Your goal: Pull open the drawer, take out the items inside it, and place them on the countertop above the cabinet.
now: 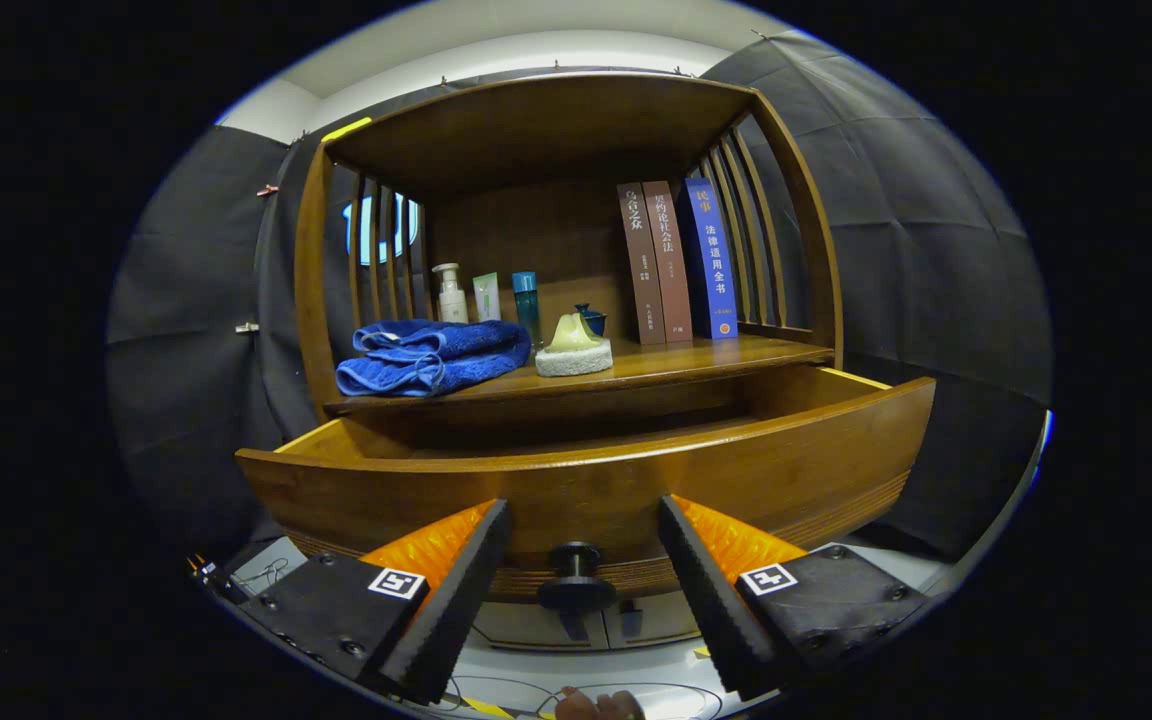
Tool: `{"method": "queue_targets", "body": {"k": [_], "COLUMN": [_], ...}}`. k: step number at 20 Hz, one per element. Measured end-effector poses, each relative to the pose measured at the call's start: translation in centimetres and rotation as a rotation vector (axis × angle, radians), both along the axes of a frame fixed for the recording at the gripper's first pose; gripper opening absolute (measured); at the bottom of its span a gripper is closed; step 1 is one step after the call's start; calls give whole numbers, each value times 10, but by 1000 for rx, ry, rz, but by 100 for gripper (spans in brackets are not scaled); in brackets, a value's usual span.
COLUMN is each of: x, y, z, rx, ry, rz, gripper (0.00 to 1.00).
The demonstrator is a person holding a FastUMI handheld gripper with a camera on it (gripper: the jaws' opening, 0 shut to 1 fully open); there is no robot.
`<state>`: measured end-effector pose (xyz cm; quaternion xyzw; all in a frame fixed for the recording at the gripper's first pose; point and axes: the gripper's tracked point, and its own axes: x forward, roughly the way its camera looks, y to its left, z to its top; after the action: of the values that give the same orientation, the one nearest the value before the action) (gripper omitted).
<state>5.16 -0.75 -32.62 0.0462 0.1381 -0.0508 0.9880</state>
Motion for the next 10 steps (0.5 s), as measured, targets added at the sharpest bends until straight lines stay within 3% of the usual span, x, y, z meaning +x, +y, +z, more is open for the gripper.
{"method": "queue_targets", "body": {"k": [10], "x": [77], "y": [-8], "z": [-13], "rx": [27], "ry": [4], "rz": [-4], "gripper": [99]}}
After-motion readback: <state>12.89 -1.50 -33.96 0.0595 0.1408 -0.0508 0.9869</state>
